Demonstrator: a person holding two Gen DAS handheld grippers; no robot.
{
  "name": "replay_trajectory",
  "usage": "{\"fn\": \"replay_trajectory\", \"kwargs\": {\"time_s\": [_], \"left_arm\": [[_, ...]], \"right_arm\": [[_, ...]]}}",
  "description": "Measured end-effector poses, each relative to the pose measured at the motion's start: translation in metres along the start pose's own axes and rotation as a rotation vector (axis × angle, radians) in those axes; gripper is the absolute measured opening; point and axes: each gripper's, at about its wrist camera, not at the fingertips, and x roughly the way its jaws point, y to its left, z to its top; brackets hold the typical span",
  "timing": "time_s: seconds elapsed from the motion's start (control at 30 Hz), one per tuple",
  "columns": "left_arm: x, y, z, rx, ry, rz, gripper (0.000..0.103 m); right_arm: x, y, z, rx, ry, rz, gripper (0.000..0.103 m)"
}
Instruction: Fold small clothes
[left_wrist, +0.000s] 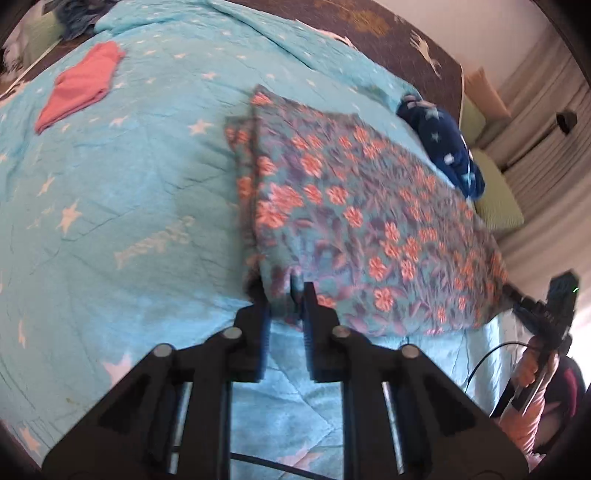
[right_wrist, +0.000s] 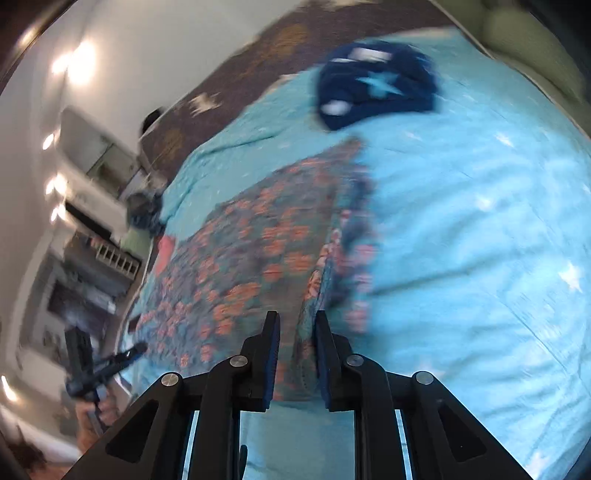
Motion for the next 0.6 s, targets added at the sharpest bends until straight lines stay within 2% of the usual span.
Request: {"fn": "replay_trajectory", "kwargs": {"time_s": [0.07,0.13,0.27,0.37,0.47,0.6], "left_arm": [[-0.003,-0.005,0.002,0.012,-0.014,0.008,0.015],[-0.005,-0.005,0.003,0.009,-0.017,0.003,0.015],[-0.005,-0.001,0.002,-0.006,-0.010,-0.001,0.015],[-0.003,0.000,0.001,-0.008,-0.003,0.005,0.016],[-0.001,-0.001,0.002,-0.004,0.003,0.013,0.016],[0.000,-0.003,0.002,0.005,0.002,0.025,0.016]], "right_arm": [[0.007,0.030,-0.002,-0.101,0.030,0.057,0.013],[0.011,0.043,-0.003,-0.134,0.051,0.084,0.014],[0.005,0.010,0.006,-0.005,0.036,0.062,0.016],[-0.009,-0.031,0.011,0.150,-0.011,-0.033,0.016],[-0.006,-0.063,0.013,0.284,0.024,-0.189,0.018],[0.008,-0.067,0.014,0.277,0.086,-0.195,0.020]]}}
